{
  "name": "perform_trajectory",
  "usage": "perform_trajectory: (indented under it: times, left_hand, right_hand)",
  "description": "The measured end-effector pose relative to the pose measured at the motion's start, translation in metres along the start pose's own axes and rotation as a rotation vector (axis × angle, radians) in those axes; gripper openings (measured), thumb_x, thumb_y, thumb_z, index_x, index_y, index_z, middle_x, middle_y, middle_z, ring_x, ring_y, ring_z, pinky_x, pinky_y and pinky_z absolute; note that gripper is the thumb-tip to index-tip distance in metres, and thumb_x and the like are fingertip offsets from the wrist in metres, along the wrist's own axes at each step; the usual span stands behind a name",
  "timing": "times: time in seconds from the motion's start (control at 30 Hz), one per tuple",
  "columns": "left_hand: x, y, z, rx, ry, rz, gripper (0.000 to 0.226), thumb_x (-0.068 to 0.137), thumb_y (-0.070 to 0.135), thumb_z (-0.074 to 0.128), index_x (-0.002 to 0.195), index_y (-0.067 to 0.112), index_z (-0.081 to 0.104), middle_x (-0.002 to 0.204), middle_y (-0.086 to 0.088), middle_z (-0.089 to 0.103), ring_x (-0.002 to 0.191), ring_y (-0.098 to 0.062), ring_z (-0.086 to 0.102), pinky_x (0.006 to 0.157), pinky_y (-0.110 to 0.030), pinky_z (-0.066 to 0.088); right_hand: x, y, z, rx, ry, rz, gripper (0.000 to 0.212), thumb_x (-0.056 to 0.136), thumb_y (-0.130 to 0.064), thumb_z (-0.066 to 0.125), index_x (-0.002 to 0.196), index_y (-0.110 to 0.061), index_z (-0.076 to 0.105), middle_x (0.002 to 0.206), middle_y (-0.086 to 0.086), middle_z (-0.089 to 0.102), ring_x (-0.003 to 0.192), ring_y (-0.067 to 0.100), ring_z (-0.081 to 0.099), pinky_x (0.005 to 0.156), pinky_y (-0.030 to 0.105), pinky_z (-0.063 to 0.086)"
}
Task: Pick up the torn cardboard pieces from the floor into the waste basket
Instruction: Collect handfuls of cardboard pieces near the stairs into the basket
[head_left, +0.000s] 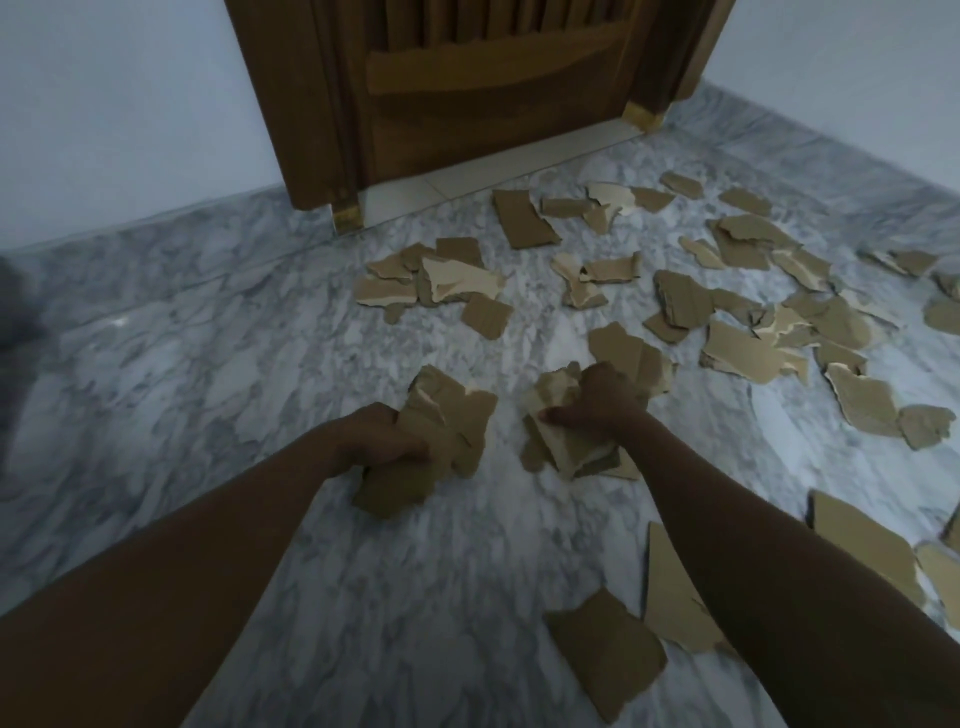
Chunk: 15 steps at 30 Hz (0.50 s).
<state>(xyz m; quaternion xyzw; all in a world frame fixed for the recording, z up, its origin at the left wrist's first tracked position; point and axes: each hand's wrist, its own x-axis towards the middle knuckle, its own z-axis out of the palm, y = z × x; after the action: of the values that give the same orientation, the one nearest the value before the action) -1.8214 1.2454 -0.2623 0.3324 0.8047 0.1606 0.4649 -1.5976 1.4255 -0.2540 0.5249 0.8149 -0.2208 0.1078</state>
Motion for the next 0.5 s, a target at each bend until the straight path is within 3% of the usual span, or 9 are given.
perform_trajectory:
  times: [0.1,0.2,0.33,0.43,0.5]
  left_hand:
    - [-0.005,0.002,0.004,-0.028,0.015,0.014,0.042,0.078,0.034,0.078,0.112,0.012,0.065,0.094,-0.001,0.064,0.079,-0.016,0.063,0.076,-0.036,0.057]
    - [-0.008,0.003,0.01,-0.054,-0.017,0.067,0.047,0.079,0.028,0.078,0.121,0.013,0.062,0.109,-0.005,0.066,0.089,-0.02,0.066,0.077,-0.036,0.059]
    - [-0.013,0.007,0.023,-0.102,-0.059,0.132,0.054,0.087,0.03,0.072,0.136,0.019,0.051,0.127,-0.004,0.059,0.106,-0.022,0.06,0.086,-0.038,0.055]
    - [-0.014,0.007,0.034,-0.184,-0.039,0.176,0.045,0.092,0.031,0.065,0.134,0.018,0.054,0.127,-0.003,0.062,0.102,-0.017,0.06,0.075,-0.024,0.051]
    - [-0.014,0.007,0.037,-0.216,-0.039,0.144,0.04,0.092,0.029,0.066,0.129,0.017,0.058,0.12,-0.006,0.065,0.097,-0.019,0.064,0.063,-0.022,0.051]
  right_hand:
    - [0.004,0.002,0.0,0.007,-0.042,0.024,0.091,0.081,-0.059,0.07,0.144,-0.001,0.038,0.145,0.016,0.044,0.132,0.031,0.044,0.1,0.034,0.039]
    - [0.004,-0.002,0.011,0.024,-0.029,-0.018,0.087,0.078,-0.056,0.074,0.14,-0.003,0.042,0.138,0.013,0.051,0.125,0.029,0.051,0.087,0.03,0.037]
    - [0.003,-0.008,0.014,0.062,-0.022,-0.107,0.077,0.078,-0.048,0.078,0.133,-0.003,0.047,0.13,0.013,0.052,0.118,0.029,0.053,0.086,0.032,0.042]
    - [0.001,0.001,0.001,0.137,0.037,-0.077,0.065,0.075,-0.052,0.079,0.114,-0.005,0.056,0.108,0.009,0.053,0.096,0.024,0.057,0.071,0.03,0.04]
    - [-0.006,0.013,-0.012,0.079,-0.024,-0.01,0.074,0.076,-0.056,0.076,0.121,-0.001,0.056,0.115,0.012,0.055,0.102,0.026,0.058,0.074,0.029,0.04]
